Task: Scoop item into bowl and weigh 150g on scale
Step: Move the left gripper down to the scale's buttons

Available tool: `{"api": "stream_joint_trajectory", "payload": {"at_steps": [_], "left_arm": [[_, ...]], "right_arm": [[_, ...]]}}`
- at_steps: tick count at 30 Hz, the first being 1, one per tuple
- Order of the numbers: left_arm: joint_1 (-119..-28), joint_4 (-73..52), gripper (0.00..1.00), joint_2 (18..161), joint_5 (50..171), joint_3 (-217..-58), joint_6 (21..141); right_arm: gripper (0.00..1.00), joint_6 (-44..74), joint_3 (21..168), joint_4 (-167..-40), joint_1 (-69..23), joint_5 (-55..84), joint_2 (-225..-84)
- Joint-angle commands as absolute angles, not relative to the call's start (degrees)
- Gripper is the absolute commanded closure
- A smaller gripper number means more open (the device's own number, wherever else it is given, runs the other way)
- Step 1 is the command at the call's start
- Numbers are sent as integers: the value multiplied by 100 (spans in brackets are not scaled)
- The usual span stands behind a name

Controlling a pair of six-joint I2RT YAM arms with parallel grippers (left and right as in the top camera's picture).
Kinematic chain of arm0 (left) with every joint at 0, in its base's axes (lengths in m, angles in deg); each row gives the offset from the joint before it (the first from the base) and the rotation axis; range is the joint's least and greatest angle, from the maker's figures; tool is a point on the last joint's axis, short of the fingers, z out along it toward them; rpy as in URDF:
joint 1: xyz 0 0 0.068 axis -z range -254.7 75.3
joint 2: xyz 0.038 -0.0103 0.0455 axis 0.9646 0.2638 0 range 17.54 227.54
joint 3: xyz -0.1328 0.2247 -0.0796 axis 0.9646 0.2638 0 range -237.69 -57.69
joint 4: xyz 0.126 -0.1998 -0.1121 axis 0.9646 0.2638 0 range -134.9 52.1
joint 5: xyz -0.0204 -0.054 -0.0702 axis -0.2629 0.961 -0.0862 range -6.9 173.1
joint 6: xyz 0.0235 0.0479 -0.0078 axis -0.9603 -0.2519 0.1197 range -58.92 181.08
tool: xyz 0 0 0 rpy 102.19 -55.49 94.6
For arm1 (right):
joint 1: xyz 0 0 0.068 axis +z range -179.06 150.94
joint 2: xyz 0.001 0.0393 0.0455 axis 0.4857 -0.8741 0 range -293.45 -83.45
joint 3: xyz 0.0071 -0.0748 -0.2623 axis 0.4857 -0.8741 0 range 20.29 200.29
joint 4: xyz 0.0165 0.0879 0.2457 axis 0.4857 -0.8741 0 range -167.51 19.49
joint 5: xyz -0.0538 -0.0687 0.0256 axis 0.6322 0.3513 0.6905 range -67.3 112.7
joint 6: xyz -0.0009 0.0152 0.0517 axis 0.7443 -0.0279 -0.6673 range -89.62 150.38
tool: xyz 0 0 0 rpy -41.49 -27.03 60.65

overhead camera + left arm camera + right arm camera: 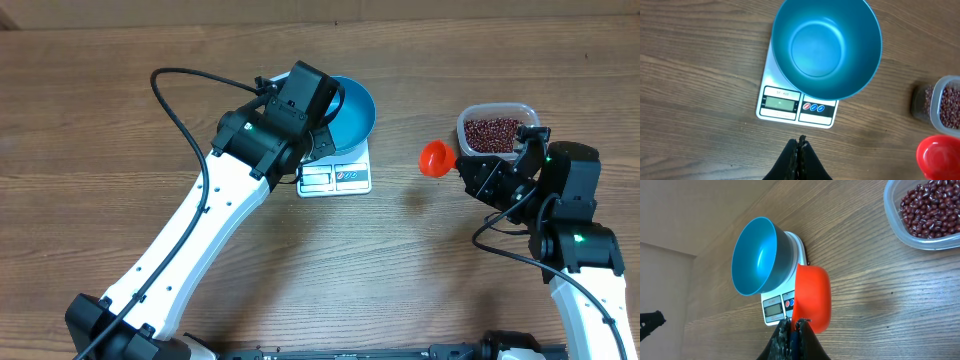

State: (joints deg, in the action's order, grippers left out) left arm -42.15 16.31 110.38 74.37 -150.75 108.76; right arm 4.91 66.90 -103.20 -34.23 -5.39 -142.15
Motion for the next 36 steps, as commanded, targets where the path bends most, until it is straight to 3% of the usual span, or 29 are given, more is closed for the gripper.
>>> {"api": "stream_joint_trajectory", "payload": {"at_steps": [1, 5, 11, 15, 36], "left_arm": [[-4199, 1618, 96, 10913, 7514, -15164, 10474], [-4199, 1579, 96, 10913, 7352, -15164, 9972], [-4199, 1329, 96, 10915, 7802, -15162, 7281], [-4199, 1308, 96, 10915, 8128, -15051, 6238], [-4053, -1239, 96, 10981, 8445, -12751, 6072]], "right_arm": [[96, 539, 6870, -10329, -3445, -496, -14125], [96, 541, 6870, -10340, -3445, -494, -14125], [96, 539, 6870, -10340, -3445, -494, -14127], [96, 539, 6870, -10346, -3445, -496, -14127], [96, 539, 6870, -10388, -3445, -496, -14127]]}}
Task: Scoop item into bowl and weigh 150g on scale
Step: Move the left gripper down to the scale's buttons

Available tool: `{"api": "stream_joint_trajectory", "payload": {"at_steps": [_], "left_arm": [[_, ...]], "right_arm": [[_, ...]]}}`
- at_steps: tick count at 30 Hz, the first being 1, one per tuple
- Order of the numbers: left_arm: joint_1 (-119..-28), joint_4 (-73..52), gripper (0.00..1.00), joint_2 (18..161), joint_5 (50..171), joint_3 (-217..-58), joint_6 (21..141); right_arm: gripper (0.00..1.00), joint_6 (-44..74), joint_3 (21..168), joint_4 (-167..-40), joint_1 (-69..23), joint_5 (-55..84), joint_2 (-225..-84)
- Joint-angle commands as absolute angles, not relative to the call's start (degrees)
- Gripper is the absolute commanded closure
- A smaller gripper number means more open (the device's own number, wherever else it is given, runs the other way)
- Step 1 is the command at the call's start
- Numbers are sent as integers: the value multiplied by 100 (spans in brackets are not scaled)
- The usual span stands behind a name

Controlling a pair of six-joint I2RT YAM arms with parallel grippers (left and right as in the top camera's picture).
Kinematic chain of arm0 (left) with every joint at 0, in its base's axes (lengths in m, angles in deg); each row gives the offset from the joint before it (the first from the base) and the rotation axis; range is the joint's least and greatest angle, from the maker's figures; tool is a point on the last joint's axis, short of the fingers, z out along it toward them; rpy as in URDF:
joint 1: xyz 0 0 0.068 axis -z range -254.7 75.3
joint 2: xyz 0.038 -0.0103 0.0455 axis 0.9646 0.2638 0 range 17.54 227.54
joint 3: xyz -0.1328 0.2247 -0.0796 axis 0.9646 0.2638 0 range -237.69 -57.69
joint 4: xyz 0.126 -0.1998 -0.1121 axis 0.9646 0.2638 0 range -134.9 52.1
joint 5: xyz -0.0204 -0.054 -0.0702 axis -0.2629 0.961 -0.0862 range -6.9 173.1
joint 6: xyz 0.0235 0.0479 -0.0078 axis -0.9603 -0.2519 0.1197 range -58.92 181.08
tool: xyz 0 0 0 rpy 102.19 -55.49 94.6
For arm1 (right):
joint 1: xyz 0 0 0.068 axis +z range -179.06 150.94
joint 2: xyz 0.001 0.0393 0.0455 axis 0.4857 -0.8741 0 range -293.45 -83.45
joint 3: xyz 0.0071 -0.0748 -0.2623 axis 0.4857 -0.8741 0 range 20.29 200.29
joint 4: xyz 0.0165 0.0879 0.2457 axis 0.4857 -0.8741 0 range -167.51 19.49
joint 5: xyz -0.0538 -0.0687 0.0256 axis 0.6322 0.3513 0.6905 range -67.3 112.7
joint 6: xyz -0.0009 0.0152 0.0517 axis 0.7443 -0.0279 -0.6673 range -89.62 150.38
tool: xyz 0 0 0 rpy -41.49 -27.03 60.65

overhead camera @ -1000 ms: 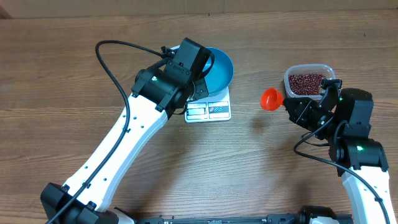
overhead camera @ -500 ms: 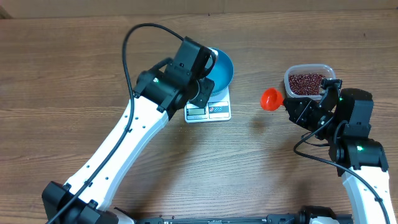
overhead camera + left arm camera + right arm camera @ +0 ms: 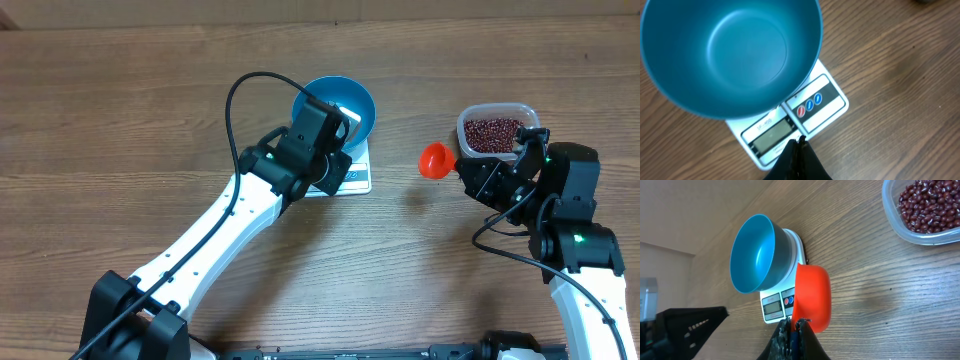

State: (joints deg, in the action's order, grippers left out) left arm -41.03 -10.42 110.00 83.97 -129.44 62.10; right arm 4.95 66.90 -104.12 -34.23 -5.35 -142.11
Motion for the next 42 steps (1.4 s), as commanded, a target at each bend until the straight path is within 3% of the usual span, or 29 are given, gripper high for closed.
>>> {"api": "stream_joint_trajectory", "payload": {"at_steps": [1, 42], "left_arm": [[-4048, -1339, 96, 10981, 8445, -12692, 6035], [-3609, -1969, 96, 12043, 7675, -12622, 5714]], "right_arm": [[96, 539, 6870, -10388, -3445, -498, -14127], [96, 541, 6870, -10385, -3445, -491, -14132]]}}
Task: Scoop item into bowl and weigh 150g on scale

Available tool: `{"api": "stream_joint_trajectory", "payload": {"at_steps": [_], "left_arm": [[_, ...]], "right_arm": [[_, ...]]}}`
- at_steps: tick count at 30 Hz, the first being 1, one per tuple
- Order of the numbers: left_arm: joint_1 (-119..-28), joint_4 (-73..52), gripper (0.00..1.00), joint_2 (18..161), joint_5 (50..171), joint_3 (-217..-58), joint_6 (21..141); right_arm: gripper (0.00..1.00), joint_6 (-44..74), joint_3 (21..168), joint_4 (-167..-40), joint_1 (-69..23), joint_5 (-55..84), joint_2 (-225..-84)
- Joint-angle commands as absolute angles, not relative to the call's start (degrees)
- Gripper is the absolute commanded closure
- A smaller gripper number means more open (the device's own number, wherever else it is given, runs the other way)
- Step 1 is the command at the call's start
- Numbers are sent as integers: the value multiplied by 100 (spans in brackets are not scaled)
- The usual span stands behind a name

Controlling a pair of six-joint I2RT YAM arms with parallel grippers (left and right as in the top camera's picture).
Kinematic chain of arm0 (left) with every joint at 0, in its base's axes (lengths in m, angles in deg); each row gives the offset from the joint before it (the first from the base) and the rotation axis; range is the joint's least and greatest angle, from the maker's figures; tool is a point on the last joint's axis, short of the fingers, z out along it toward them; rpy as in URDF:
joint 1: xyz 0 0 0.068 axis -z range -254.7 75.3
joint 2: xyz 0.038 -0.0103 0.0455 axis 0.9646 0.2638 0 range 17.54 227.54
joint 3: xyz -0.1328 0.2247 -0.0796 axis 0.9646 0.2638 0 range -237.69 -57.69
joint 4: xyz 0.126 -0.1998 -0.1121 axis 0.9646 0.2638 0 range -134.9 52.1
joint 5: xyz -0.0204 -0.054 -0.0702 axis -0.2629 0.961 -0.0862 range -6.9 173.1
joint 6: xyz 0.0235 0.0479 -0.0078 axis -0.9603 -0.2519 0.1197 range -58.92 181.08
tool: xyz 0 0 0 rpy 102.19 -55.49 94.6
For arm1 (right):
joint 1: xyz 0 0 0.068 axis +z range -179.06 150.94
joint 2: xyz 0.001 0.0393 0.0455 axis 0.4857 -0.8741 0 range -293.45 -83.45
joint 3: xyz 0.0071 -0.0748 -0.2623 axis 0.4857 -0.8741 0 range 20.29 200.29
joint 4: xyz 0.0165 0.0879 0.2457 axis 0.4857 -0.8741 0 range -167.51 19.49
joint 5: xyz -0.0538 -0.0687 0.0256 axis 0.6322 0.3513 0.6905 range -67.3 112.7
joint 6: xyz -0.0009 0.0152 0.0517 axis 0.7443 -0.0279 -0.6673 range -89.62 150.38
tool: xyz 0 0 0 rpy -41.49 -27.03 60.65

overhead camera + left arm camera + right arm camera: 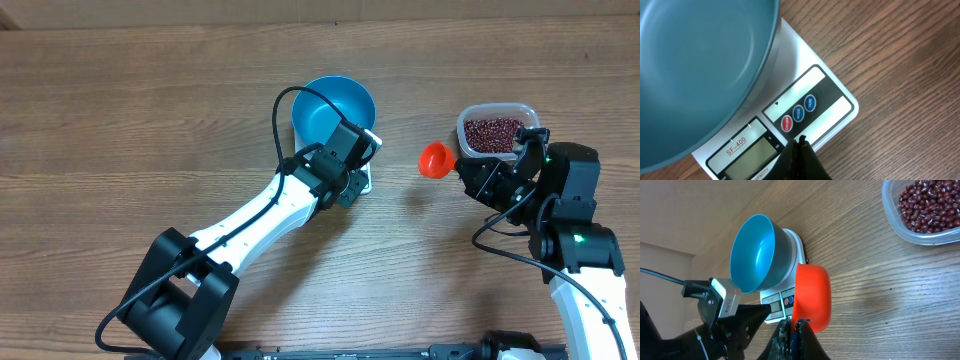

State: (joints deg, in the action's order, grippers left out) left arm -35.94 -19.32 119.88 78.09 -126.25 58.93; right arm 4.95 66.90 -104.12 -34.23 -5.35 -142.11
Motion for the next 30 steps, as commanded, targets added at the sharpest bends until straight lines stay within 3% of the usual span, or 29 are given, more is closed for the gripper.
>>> {"api": "stream_joint_trajectory", "payload": {"at_steps": [1, 30], "left_arm": [[-3609, -1969, 96, 12056, 7627, -12622, 5699], [-3605, -2137, 96, 12397, 7345, -12618, 5419]], "right_arm": [[96, 541, 6870, -10385, -3445, -489, -14132], [96, 550, 6870, -10388, -3445, -472, -14132]]}}
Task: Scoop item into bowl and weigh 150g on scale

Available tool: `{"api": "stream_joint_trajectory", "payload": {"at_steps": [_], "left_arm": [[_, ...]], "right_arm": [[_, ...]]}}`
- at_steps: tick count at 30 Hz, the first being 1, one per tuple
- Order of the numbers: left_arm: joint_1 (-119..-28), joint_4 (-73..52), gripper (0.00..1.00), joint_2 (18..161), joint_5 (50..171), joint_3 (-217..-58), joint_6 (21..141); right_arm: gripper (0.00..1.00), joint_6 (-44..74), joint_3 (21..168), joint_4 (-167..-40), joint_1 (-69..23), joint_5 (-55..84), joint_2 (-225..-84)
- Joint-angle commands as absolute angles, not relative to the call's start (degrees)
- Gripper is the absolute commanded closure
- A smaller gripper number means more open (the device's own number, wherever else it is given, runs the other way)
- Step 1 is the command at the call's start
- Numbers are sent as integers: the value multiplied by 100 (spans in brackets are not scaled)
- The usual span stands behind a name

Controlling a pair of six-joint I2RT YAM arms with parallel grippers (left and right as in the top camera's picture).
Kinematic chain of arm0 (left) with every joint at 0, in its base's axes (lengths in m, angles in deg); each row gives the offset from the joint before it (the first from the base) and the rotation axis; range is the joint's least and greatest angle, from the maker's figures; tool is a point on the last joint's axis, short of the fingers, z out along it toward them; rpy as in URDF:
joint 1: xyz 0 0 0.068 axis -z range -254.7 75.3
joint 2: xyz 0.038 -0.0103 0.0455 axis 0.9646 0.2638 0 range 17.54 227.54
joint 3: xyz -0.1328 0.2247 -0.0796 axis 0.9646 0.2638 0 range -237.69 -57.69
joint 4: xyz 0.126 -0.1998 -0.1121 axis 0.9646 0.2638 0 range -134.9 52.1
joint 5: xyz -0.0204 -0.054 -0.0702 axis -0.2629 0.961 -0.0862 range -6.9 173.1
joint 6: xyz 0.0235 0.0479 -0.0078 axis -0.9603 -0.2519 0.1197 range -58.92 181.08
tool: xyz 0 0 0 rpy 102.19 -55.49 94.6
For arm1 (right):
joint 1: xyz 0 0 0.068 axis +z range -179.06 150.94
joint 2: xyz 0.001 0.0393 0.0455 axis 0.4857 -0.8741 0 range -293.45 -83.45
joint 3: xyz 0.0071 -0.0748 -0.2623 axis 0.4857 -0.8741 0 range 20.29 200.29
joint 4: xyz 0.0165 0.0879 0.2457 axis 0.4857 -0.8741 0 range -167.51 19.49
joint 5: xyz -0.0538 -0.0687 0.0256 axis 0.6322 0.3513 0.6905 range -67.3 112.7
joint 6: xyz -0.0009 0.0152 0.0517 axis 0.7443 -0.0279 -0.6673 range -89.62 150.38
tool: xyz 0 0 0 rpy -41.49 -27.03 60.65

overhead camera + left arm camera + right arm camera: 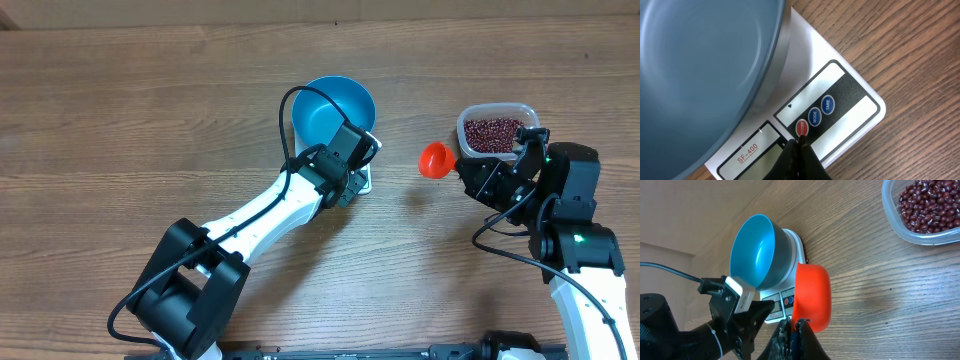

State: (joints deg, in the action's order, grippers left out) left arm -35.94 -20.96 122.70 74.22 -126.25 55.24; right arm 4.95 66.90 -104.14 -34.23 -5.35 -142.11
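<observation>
An empty blue bowl (335, 108) sits on a white kitchen scale (840, 107). My left gripper (800, 142) is shut, its tips right at the scale's red button (802, 128). A clear tub of red beans (493, 130) stands at the right. My right gripper (793, 323) is shut on the handle of an empty orange scoop (812, 297), held left of the tub; the scoop (434, 158) also shows in the overhead view.
Wooden table (120, 120) all round. The left arm (260, 210) stretches diagonally from the front left to the scale. The right arm (565, 220) stands at the right edge, near the tub.
My left gripper has come slightly closer to the scale, its shut tips now at the red button instead of just below the button panel. The right gripper and scoop have not moved.
My left gripper, shut, was first in front of the scale with bowl and tub in its view. Then it was closer over the display, then just below the buttons, and now at the red button. All the while the right gripper held the scoop still.
</observation>
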Motion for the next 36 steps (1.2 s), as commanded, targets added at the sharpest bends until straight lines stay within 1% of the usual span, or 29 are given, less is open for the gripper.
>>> {"api": "stream_joint_trajectory", "payload": {"at_steps": [1, 36], "left_arm": [[-3605, -2135, 96, 12406, 7345, -12618, 5419], [-3605, -2371, 96, 12764, 7258, -12618, 5397]], "right_arm": [[96, 616, 6870, -10390, -3445, -474, -14132], [96, 668, 6870, -10410, -3445, -472, -14132]]}}
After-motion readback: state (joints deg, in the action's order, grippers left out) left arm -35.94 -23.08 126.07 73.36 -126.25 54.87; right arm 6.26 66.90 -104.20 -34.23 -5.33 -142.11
